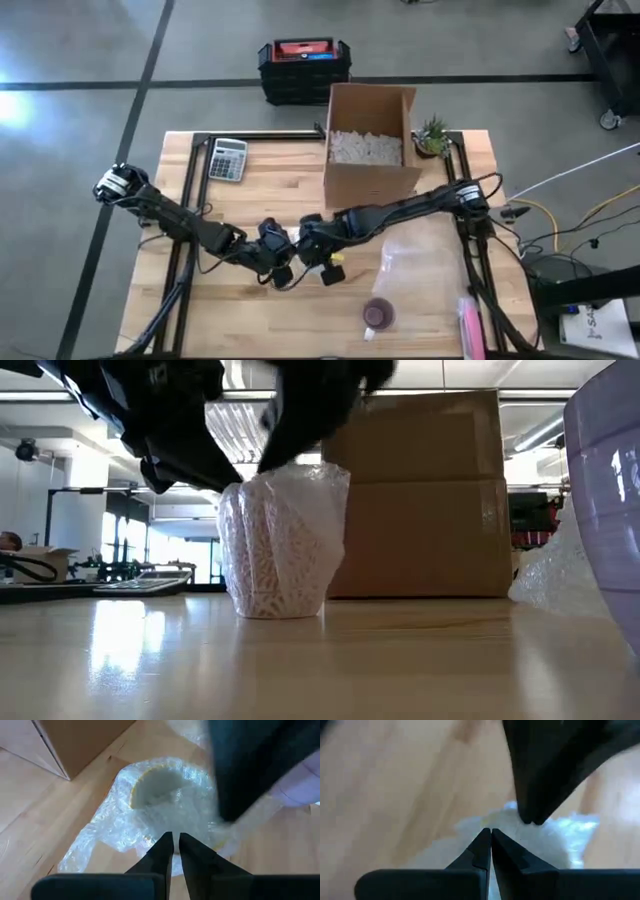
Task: Wrap mug
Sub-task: Wrap the orange patterned mug with the left transparent bubble wrap
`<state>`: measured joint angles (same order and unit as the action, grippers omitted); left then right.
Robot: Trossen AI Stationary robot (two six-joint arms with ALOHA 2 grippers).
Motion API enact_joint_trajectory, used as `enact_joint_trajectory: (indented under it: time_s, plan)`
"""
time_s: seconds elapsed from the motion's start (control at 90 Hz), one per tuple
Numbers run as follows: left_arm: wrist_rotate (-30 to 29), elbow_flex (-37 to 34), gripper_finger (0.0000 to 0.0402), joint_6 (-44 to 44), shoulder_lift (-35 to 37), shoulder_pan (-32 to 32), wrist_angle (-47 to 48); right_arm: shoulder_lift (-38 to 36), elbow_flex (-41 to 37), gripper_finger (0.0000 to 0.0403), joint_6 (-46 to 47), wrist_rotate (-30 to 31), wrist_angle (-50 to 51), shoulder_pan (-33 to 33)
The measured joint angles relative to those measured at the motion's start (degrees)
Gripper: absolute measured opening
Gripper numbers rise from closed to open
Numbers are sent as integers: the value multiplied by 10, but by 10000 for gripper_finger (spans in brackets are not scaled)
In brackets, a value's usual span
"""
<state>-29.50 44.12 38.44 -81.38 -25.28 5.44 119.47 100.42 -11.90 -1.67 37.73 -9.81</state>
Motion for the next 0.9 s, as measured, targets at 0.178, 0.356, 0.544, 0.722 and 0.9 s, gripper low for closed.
enact_joint_trajectory:
  time_s: [0.178,0.356,0.544,0.722,0.9]
  plan:
    - [0,0,22,0,-1,0,-4,40,5,0,-3,41,23,8]
    - [0,0,22,0,-1,0,-9,35,12,0,-16,29,35,8]
    - [2,0,22,0,-1,0,-10,-16,41,0,-19,33,78,3]
    - [2,0,22,0,-1,0,-12,-43,51,0,-25,36,69,9]
    - [2,0,22,0,-1,0,-12,8,37,0,-24,36,54,12]
